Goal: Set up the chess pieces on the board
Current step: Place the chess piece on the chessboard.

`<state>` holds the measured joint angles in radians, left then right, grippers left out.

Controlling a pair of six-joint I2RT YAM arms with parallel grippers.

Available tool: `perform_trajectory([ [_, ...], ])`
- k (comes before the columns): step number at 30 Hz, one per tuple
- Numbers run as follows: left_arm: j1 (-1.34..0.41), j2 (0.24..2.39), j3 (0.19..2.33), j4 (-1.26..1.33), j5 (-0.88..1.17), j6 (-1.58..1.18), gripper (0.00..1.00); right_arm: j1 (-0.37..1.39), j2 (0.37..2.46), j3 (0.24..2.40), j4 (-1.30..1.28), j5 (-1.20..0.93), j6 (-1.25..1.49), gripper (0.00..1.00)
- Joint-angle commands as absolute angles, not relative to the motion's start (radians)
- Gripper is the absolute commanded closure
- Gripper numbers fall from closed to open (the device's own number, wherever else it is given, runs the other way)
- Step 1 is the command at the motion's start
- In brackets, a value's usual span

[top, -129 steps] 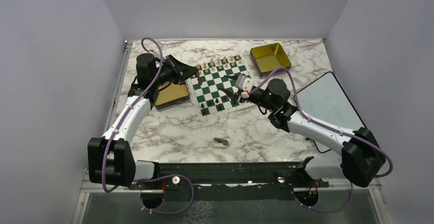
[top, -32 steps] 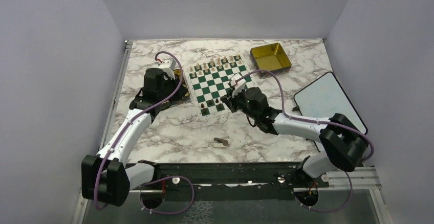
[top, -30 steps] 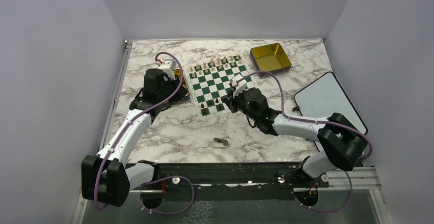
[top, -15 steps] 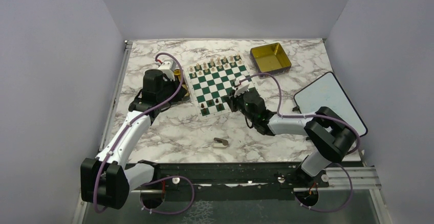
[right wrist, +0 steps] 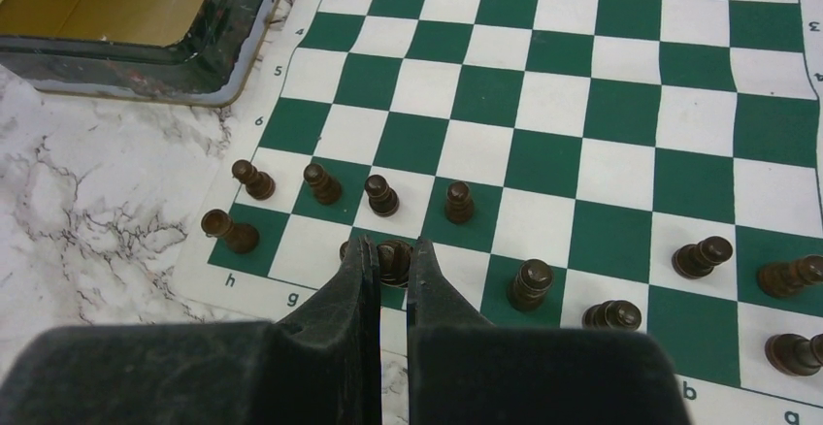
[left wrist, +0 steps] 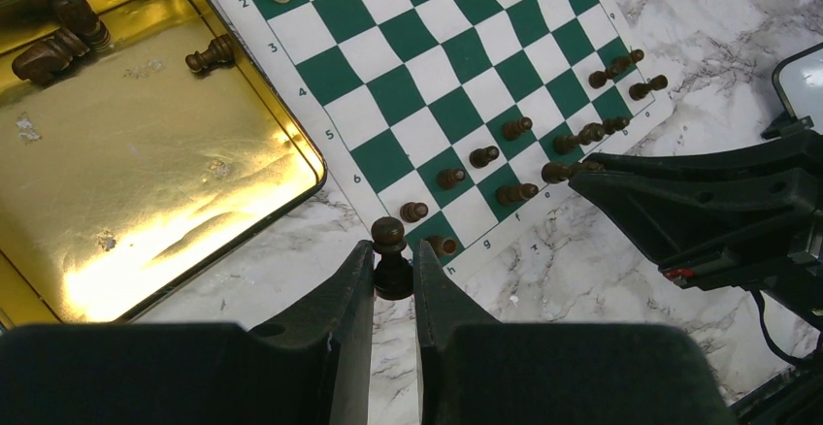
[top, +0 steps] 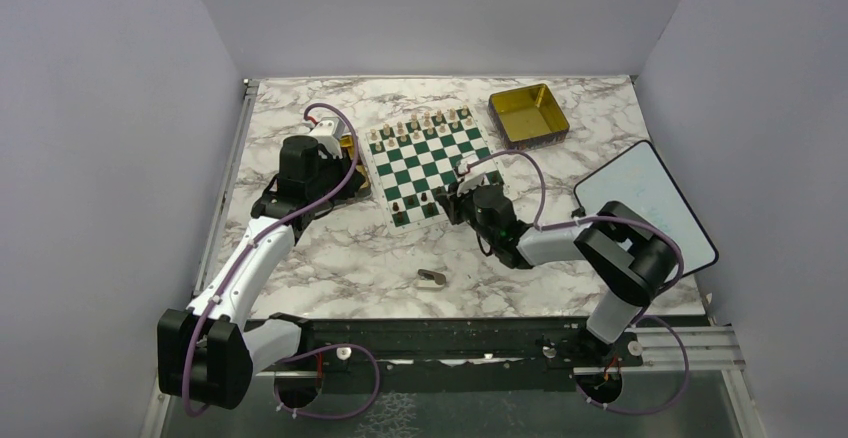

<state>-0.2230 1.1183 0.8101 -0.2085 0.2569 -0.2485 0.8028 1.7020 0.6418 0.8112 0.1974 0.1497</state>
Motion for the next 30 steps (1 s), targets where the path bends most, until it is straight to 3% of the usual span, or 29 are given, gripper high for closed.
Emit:
perform_trajectory([
  [1, -0.226, 1.094, 0.804, -0.197, 0.24, -0.235, 0.84, 0.799, 1.735, 0.635, 0.887, 0.236, 0.197, 0.96],
  [30, -0.229, 1.099, 0.807, -0.199, 0.257, -0.238, 0.84, 0.799, 1.796, 0.653, 0.882, 0.283, 0.204, 0.92],
])
